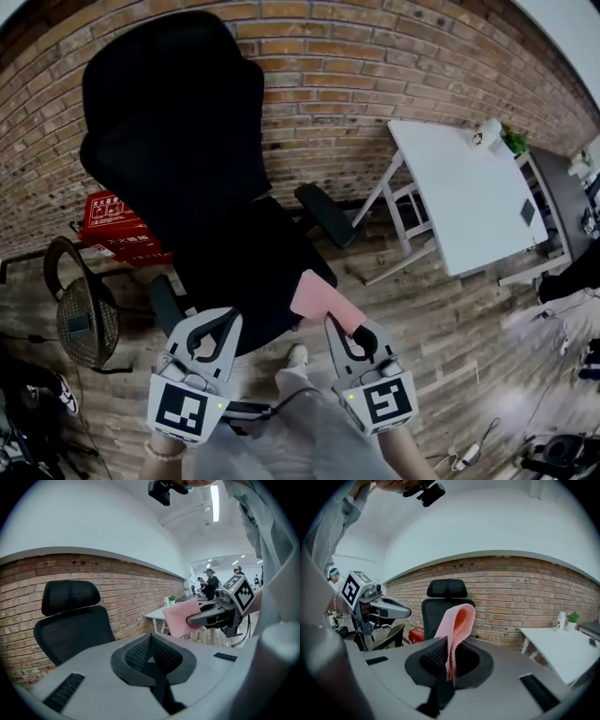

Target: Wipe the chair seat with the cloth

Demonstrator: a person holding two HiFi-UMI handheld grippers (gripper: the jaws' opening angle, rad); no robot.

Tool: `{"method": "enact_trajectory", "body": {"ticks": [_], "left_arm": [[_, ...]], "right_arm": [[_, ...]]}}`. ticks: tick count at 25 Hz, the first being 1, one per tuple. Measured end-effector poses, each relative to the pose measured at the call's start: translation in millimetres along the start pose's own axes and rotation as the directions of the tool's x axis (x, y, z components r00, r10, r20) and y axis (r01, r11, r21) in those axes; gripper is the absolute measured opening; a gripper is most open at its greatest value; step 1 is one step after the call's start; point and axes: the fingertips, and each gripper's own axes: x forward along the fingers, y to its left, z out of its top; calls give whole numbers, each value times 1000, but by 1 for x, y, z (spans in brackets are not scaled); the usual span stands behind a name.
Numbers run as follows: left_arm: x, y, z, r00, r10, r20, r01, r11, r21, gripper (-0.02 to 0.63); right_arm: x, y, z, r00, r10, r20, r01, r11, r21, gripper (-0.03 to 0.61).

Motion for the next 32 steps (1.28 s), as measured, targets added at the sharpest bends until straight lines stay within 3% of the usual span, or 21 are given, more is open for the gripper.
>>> {"method": "enact_trajectory", "body": {"ticks": [3, 8, 14, 19, 24, 32], "left_arm": [[27, 8, 2, 999, 31, -16, -31, 999, -8, 18], [56, 18, -1, 994, 92, -58, -96, 994, -60, 18], [77, 22, -9, 988, 111, -106, -111, 994, 4, 18], [90, 43, -30, 987, 120, -104, -119, 993, 13, 18], [108, 64, -58, 986, 124, -115, -128, 991, -29, 18], [146, 97, -121, 982, 106, -157, -116, 992, -57, 18]], "right_arm": [[23, -22, 4, 998, 54, 21, -54, 998, -26, 51], [51, -50, -2, 989, 147, -25, -149, 987, -55, 51], [76, -66, -20, 977, 205, -51, -208, 977, -42, 51], [108, -64, -40, 972, 218, -82, -222, 974, -42, 51], [140, -67, -60, 975, 195, -108, -201, 978, -52, 51], [212, -63, -117, 970, 180, -164, -179, 984, 22, 51]]}}
